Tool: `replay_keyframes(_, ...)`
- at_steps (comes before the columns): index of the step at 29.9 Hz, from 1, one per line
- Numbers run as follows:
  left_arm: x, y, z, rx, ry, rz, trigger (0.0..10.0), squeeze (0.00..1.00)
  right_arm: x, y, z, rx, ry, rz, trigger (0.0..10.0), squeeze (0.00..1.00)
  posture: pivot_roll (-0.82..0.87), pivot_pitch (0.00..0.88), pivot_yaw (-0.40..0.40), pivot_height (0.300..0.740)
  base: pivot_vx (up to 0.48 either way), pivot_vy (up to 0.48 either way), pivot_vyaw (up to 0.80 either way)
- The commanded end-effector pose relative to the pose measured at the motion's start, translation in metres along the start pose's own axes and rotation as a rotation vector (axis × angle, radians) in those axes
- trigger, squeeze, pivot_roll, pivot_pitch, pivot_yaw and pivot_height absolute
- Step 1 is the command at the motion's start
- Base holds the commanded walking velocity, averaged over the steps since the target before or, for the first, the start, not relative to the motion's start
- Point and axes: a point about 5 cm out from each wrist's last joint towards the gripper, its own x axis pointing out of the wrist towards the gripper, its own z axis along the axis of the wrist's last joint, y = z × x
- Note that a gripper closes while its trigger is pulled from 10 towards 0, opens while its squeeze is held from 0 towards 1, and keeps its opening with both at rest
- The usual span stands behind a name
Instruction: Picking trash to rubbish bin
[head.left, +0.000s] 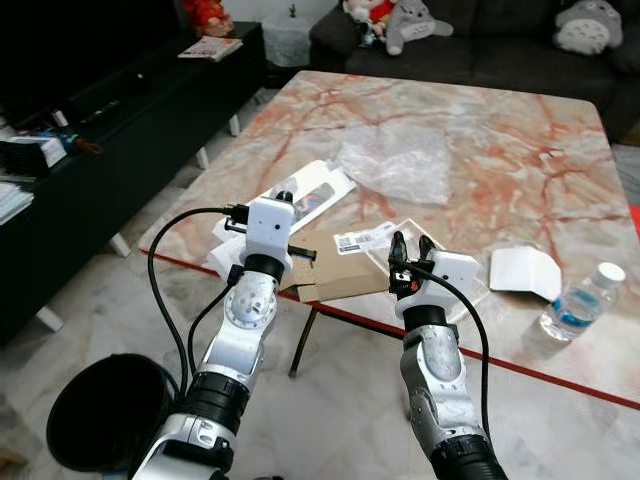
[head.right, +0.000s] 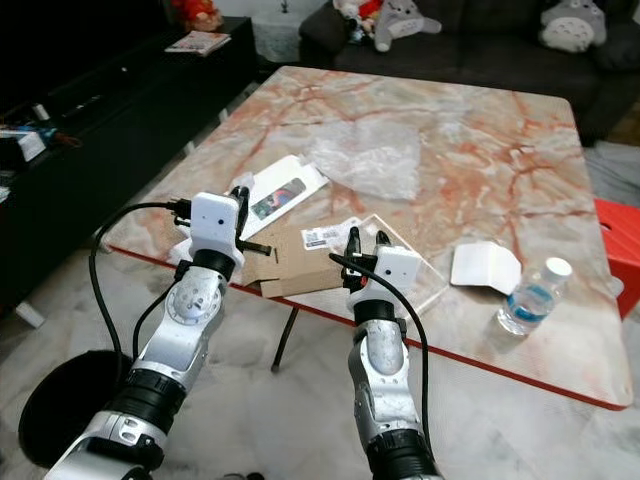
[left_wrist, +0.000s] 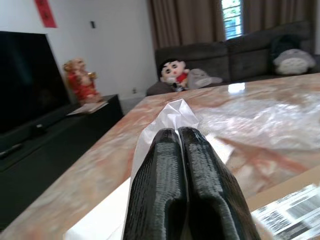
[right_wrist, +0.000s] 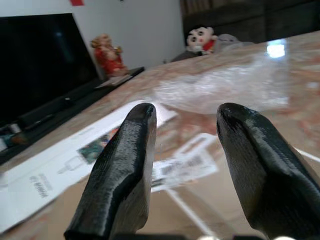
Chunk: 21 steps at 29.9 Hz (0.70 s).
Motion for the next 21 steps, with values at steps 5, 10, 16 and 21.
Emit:
replay_keyframes(5,-0.0002,0.0013,0.0029,0.009,-0.006,-0.003,10.0,0.00,0.0003,0.0049,0.0040,0.004,-0.023,0.006,10.0,0.00,0.11,0.019,0.055,0.740,0.000,0.000,0.44)
replay_keyframes(10,-0.0010,-0.0011,0.0030,0.007,-0.005,-0.010,10.0,0.00,-0.0007,0.0054,0.0032,0.004,-0.021,0.005,10.0,0.00,0.10,0.013,0.059,0.740,0.000,0.000,0.44)
replay_keyframes(16,-0.0014,-0.0012,0.0030,0.007,-0.004,-0.012,10.0,0.00,-0.0021,0.0048,0.0020,0.001,-0.017,0.005,10.0,0.00,0.11,0.010,0.058,0.740,0.000,0.000,0.44)
replay_keyframes(21,-0.0016,-0.0008,0.0024,0.009,0.002,-0.007,10.0,0.00,-0.0028,0.0047,0.0011,-0.002,-0.013,0.008,10.0,0.00,0.11,0.014,0.056,0.740,0.000,0.000,0.47)
